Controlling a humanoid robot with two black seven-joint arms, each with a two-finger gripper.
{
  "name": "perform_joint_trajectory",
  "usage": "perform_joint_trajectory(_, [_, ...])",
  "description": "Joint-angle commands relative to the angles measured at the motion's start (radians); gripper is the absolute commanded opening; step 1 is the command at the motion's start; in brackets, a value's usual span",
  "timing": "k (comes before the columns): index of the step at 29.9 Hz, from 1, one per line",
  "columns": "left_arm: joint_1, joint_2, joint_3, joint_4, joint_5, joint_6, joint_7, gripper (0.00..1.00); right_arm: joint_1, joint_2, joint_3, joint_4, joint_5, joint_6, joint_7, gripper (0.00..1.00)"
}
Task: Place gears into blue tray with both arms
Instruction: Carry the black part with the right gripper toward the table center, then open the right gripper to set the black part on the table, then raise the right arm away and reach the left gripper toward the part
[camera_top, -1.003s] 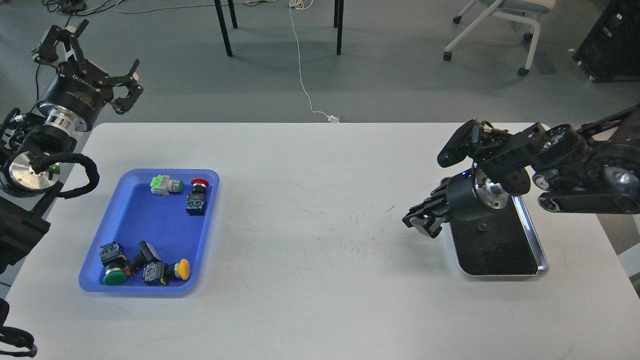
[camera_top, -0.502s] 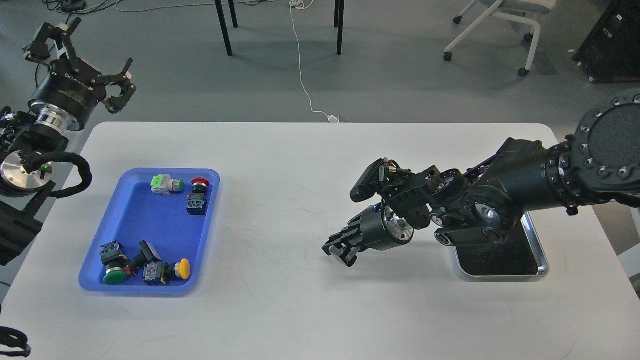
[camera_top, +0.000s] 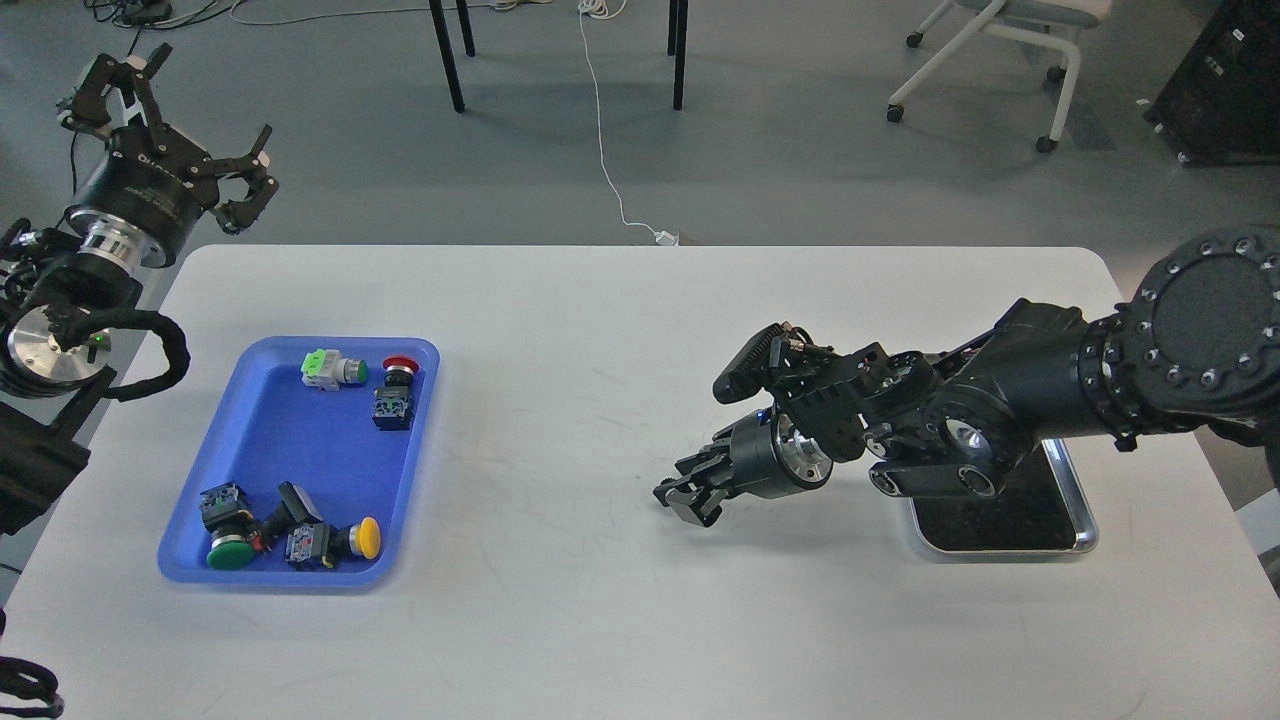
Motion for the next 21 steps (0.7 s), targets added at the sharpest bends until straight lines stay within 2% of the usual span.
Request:
perform_joint_trajectory(1, [0.002,0.002,0.036,-0.025,0.000,-0.004,-0.001,0.98,-0.005,0.000,0.014,-0.023,0.010,0.000,0.001,0.66])
perform_joint_trajectory(4, [-0.009,0.000,0.056,-0.057,0.005,0.007,0.004,0.98,-0.004,0.000,0.067,-0.062,0.032,0.005,0.001,0.77])
perform_joint_trajectory(8, [-0.043,-0.003,0.074,-0.059,0.118,0.007,0.005,0.97,-0.009,-0.037,0.246,-0.138,0.056,0.009,0.002,0.93])
perform_joint_trajectory(11, [-0.061,0.003,0.074,-0.088,0.254,0.007,0.005,0.97,-0.053,-0.119,0.413,-0.151,0.084,0.012,-0.001,0.97])
perform_joint_trajectory(15, [-0.054,0.064,0.098,-0.244,0.428,0.025,0.004,0.97,-0.117,-0.233,0.624,-0.145,0.090,0.052,-0.006,0.97])
perform_joint_trajectory(21, [-0.054,0.147,0.155,-0.448,0.719,0.031,0.001,0.97,-0.275,-0.423,0.878,-0.106,0.098,0.058,0.002,0.97])
